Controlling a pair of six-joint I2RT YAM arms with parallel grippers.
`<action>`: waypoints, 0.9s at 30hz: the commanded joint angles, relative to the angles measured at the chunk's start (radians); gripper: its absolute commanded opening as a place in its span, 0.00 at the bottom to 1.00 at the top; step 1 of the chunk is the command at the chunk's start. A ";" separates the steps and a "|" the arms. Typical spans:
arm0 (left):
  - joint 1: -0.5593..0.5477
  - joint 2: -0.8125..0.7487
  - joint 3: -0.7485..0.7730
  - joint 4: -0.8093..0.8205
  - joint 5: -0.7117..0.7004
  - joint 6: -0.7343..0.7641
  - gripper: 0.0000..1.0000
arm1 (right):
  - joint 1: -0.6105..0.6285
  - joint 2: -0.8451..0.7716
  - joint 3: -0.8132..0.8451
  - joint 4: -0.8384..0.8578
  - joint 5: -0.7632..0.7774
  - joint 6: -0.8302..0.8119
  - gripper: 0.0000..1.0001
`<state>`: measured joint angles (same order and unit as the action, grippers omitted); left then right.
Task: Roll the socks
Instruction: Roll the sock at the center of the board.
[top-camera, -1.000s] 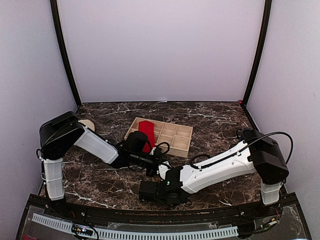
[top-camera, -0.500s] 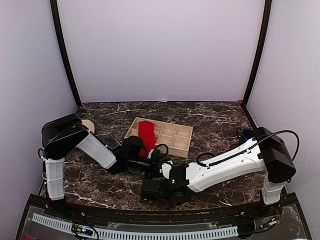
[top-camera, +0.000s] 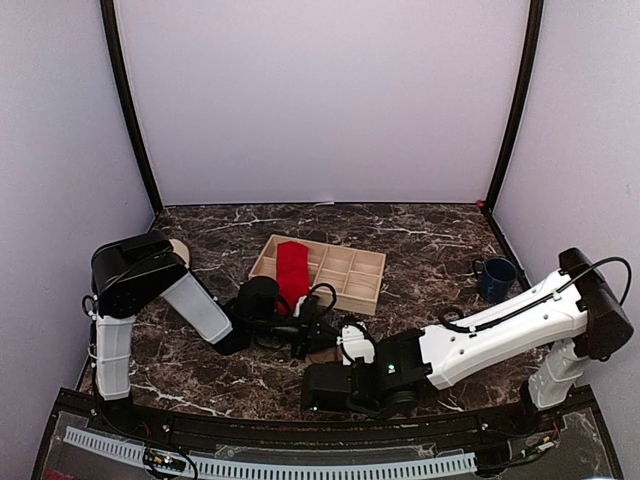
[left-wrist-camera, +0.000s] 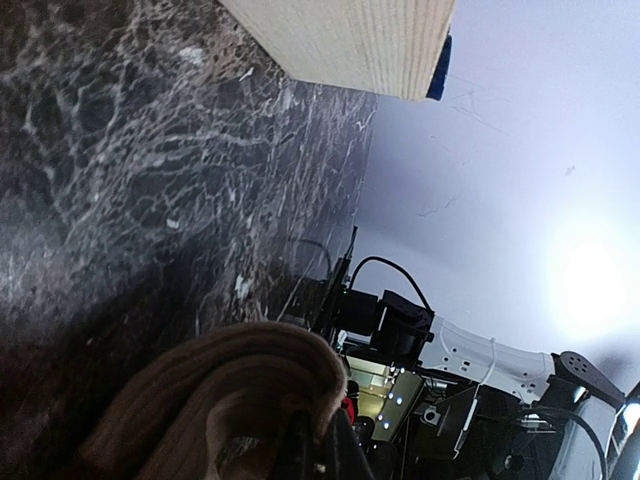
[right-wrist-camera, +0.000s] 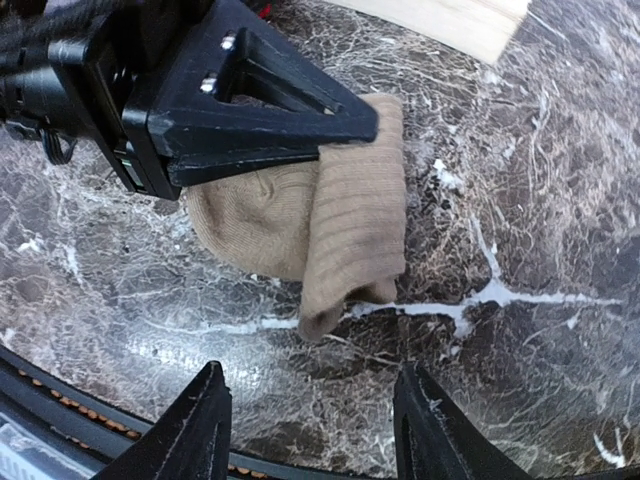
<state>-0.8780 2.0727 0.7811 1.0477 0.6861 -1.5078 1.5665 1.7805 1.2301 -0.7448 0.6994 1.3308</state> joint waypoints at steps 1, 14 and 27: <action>0.012 0.022 -0.020 0.120 -0.008 -0.018 0.00 | 0.019 -0.090 -0.084 0.073 0.025 0.142 0.53; 0.031 0.084 -0.041 0.245 0.029 0.018 0.00 | 0.018 -0.241 -0.440 0.530 0.107 0.318 0.52; 0.039 0.143 -0.012 0.292 0.082 0.033 0.00 | -0.099 -0.173 -0.627 1.059 0.077 0.232 0.53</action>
<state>-0.8471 2.1960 0.7532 1.3113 0.7246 -1.4948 1.4971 1.5681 0.6491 0.0807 0.7826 1.5967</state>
